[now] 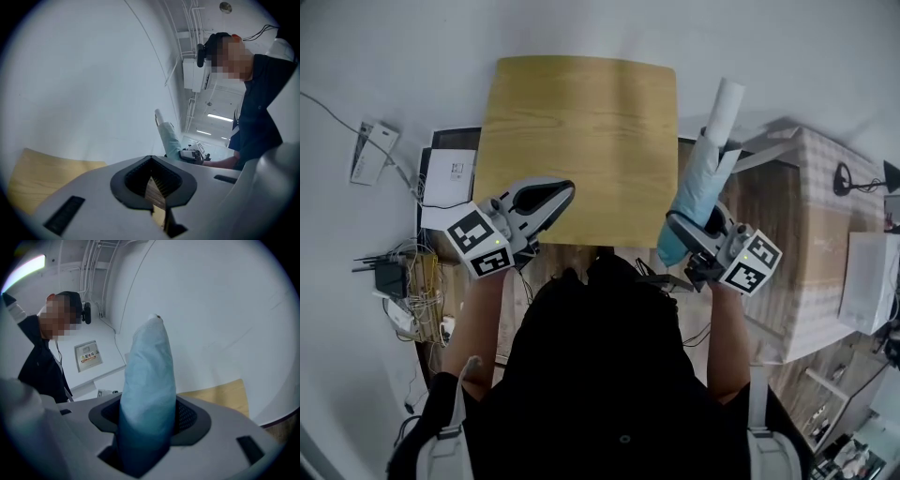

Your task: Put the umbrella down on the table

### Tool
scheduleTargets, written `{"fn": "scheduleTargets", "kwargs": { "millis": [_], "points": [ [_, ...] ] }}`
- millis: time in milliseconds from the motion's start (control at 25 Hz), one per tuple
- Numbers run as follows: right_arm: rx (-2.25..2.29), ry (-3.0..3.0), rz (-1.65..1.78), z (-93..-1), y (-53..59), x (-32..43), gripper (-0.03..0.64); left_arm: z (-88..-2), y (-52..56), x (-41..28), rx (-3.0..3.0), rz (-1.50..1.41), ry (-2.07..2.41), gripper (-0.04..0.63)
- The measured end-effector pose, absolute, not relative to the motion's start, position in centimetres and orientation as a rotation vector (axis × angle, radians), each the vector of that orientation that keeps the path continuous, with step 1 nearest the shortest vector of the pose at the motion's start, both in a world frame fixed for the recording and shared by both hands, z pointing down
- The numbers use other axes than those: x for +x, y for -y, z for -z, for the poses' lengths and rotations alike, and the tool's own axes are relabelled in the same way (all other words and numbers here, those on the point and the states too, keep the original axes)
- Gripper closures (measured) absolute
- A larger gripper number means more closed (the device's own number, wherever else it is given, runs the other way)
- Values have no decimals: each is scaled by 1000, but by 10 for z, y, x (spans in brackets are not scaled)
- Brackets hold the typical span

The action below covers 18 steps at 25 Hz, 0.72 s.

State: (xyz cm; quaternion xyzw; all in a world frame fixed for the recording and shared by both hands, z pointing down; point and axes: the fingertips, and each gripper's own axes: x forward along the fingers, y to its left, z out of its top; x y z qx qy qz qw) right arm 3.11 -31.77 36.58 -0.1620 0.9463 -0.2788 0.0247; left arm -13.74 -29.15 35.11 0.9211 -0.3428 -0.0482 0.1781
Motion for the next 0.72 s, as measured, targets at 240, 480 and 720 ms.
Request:
{"fn": "scheduleTargets", "kwargs": {
  "millis": [240,480,720],
  "points": [
    [-419,-2909,869,-365,352,43,334,-345,313,-128,2570,114,1056,583],
    [-386,-2896,891,-381,372,51,334,-354,317,-127,2525,48,1115,583],
    [-442,-2864,969,-393,393,42,334,-367,332,-142,2483,49,1101,583]
  ]
}}
